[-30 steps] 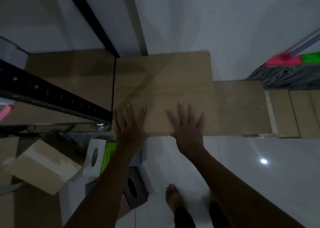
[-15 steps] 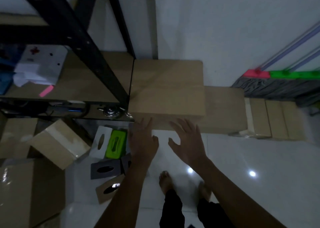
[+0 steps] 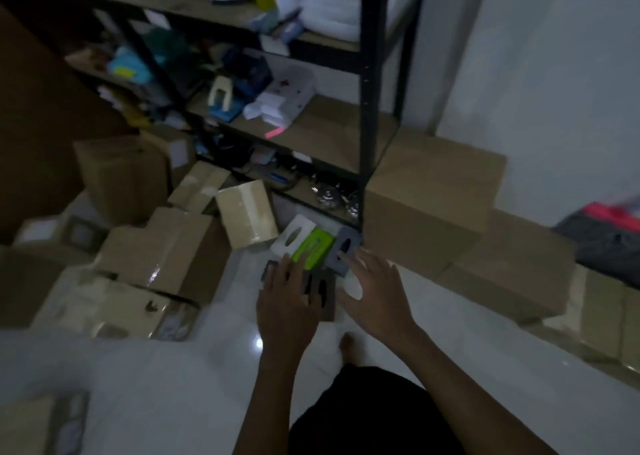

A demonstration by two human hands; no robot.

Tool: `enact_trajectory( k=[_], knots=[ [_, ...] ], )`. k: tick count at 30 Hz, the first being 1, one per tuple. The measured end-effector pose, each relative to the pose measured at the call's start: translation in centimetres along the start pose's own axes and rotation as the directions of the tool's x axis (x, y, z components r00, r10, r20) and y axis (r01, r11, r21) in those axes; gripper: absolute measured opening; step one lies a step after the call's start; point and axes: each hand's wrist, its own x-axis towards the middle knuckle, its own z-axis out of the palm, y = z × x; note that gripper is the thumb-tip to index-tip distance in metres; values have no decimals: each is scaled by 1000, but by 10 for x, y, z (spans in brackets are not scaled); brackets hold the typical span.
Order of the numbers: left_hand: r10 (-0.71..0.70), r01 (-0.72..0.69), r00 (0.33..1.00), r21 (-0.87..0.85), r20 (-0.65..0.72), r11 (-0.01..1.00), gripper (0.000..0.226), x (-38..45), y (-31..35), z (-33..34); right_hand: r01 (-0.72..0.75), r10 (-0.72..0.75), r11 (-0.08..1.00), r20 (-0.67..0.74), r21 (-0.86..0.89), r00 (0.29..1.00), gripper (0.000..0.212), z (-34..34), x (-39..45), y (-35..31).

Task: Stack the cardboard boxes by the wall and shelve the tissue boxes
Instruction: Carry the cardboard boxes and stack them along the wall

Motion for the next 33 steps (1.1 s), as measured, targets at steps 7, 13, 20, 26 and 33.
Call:
enact_trajectory(
  k=[7, 13, 20, 26, 33],
  knots=[
    [-369, 355, 914, -105, -169, 929, 69, -84, -111, -55, 234, -214, 969, 198, -80, 957, 69, 84, -20, -102],
    [-534, 512, 834, -169, -136, 842, 77, -118, -247, -87, 296, -244, 947, 324, -124, 914, 66, 180, -3, -210],
    [-569, 559, 820, -130, -56, 819, 75, -127, -414, -149, 271, -197, 952, 399, -139, 896, 63, 299, 20, -335],
    [-551, 548, 834, -101, -10, 830, 74, -91, -522, -189, 185, -112, 973, 424, -136, 899, 65, 364, 49, -393],
    [-455, 441, 882, 122, 123, 889, 74, -14, -626, -216, 66, -9, 990, 411, -126, 911, 63, 431, 121, -439]
  ],
)
